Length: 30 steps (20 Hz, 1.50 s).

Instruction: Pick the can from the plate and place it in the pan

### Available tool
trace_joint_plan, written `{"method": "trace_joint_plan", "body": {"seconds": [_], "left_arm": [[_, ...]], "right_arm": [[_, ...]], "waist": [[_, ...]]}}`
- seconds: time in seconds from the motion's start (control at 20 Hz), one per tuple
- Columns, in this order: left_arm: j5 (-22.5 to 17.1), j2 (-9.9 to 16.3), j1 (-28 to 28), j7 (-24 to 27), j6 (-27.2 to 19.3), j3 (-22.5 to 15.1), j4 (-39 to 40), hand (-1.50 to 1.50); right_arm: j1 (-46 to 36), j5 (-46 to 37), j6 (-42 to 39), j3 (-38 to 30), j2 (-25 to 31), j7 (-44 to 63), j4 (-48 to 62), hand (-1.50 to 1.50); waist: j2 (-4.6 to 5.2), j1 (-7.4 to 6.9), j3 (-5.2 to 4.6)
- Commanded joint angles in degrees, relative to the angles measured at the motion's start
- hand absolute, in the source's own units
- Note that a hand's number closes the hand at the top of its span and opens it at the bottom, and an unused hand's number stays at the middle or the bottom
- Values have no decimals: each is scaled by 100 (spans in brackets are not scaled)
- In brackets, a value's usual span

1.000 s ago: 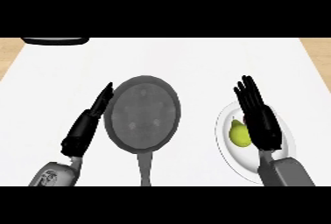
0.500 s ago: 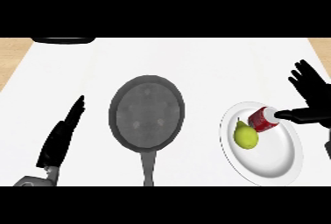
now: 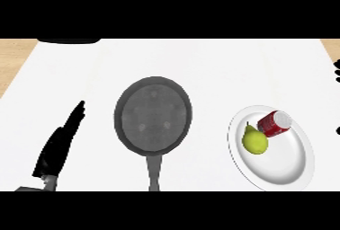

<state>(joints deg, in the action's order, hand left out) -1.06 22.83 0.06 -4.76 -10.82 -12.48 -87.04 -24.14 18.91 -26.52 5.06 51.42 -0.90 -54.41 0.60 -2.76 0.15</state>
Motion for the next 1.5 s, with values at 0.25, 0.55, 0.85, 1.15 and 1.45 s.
{"method": "trace_joint_plan", "body": {"seconds": [0.25,0.55,0.85,1.15,1.45], "left_arm": [[227,-172,-34,-212,-114,-96,-140,0],[144,-131,-369,-417,12,268,91,0],[231,-234,332,-6,18,297,-147,0],[334,-173,187,-326,137,310,-336,0],[292,-308,306,-186,218,457,-222,0]], "right_arm": [[-1625,-771,-1924,652,18,-183,846,-150],[-2428,-1443,-2140,919,-554,257,1286,-150],[-2723,-1822,-2650,978,-812,512,1416,-150],[-3004,-2543,-2802,1392,-1108,664,1396,-150],[-2550,-2779,-3134,1518,-1184,943,800,-150]], "waist": [[4,-3,-8],[-17,122,-14],[-35,151,-15],[-23,120,-13],[-55,235,-16]]}}
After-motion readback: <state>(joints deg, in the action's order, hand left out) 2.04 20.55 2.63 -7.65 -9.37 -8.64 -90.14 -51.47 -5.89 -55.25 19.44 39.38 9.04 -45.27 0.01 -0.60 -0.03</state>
